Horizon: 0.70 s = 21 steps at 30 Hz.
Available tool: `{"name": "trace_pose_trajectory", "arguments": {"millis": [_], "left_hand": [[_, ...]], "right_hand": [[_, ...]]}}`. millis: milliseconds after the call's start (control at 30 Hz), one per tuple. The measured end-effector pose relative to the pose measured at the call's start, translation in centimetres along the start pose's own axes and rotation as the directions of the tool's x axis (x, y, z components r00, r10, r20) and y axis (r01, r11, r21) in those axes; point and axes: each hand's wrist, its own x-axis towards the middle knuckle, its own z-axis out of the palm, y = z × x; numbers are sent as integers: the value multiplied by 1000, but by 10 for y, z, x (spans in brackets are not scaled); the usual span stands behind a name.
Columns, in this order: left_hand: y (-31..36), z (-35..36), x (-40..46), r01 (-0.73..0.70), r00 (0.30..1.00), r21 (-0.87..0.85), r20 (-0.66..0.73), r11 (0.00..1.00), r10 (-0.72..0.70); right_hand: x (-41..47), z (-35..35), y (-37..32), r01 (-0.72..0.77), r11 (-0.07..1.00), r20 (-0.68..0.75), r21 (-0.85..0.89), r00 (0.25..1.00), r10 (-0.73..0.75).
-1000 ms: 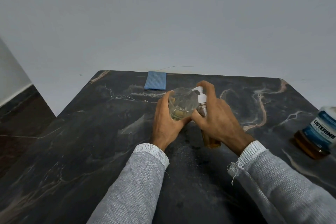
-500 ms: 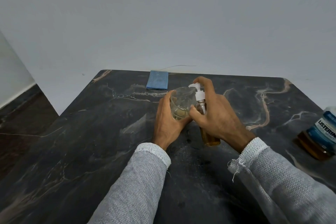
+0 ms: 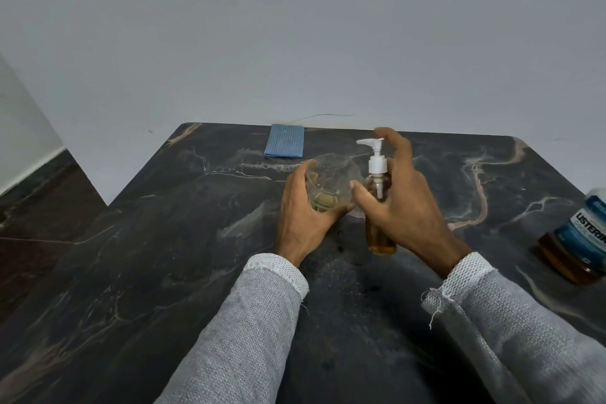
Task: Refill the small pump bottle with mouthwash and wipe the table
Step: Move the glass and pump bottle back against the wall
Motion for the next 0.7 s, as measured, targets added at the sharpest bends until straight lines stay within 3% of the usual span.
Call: {"name": "trace_pose_trajectory", "arguments": {"millis": [367,700], "left_hand": [[-4,1,0,45,999,31,-7,999,-45],[-3,1,-1,56,998,54,-21,997,-55]], "right_hand": [[-21,-25,37,-126,977,-118,173,982,147],[-37,-19,46,-129,949,-118,288,979,169]]}}
